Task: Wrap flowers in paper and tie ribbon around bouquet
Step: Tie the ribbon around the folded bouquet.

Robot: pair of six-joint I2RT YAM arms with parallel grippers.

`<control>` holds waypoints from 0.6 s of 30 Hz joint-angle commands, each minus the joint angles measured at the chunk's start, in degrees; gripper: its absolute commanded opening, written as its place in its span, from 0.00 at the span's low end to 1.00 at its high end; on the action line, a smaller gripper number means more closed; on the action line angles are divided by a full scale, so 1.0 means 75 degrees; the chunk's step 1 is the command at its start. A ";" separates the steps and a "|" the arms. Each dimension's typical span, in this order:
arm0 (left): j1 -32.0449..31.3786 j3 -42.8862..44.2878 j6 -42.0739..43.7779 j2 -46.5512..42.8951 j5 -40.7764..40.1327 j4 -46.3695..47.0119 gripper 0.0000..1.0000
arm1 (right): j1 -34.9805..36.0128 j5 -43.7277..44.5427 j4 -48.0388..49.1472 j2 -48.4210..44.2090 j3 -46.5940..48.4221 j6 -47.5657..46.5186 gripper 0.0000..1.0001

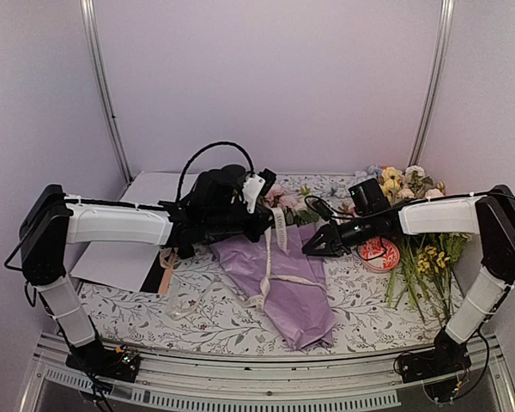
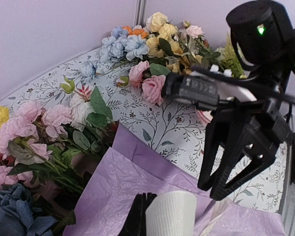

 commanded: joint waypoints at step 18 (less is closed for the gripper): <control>-0.0516 0.1414 0.0795 0.1039 0.2512 0.2177 0.00 | 0.0295 0.0087 0.1713 0.2839 -0.0376 0.0072 0.13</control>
